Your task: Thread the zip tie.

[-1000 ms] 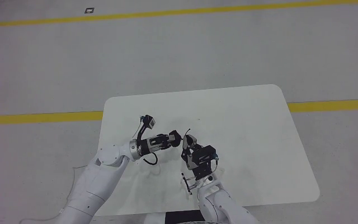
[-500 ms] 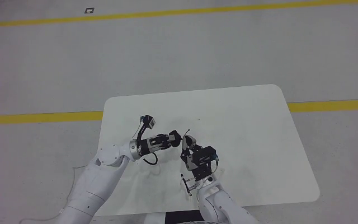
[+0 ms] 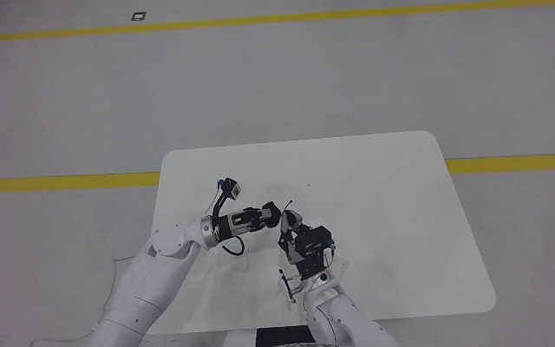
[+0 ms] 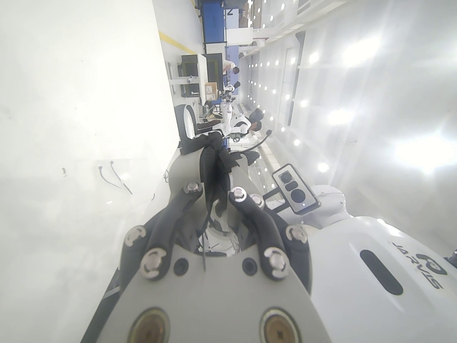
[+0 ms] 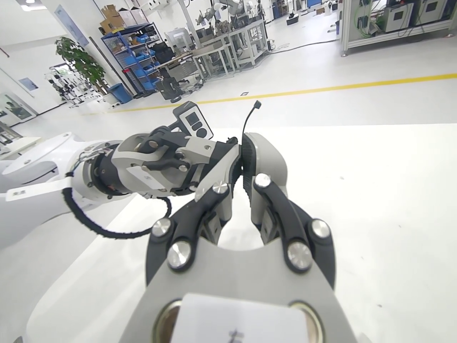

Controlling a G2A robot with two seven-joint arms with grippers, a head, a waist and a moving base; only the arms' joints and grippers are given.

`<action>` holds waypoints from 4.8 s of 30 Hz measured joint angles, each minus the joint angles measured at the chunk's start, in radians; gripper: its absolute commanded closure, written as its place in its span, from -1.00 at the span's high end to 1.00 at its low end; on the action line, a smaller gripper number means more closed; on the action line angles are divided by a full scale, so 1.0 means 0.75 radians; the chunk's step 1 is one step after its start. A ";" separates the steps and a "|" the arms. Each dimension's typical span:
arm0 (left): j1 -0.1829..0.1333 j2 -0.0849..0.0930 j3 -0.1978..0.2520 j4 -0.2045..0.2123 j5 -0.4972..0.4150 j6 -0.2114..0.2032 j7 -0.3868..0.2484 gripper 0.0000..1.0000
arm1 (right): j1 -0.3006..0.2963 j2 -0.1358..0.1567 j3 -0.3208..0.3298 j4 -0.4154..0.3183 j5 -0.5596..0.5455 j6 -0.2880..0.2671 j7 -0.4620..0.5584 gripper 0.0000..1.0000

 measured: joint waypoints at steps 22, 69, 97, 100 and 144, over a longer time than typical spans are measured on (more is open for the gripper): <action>0.000 0.000 0.000 0.000 0.000 0.000 0.000 -1.00 | -0.160 0.053 0.190 -0.105 0.017 -0.192 0.068 1.00; 0.051 0.028 -0.047 0.076 -0.460 0.066 -0.339 -1.00 | -0.165 0.069 0.285 -0.073 1.077 -0.654 0.529 1.00; 0.008 0.023 0.066 0.199 -0.762 0.215 -0.528 -1.00 | -0.034 0.082 0.290 0.042 2.247 -0.702 1.133 1.00; 0.001 0.034 0.079 0.195 -0.731 0.191 -0.528 -1.00 | -0.018 0.084 0.291 0.055 2.352 -0.678 1.190 1.00; -0.021 0.052 0.092 0.210 -0.675 0.031 -0.506 -1.00 | 0.012 0.086 0.267 0.084 2.574 -0.644 1.249 1.00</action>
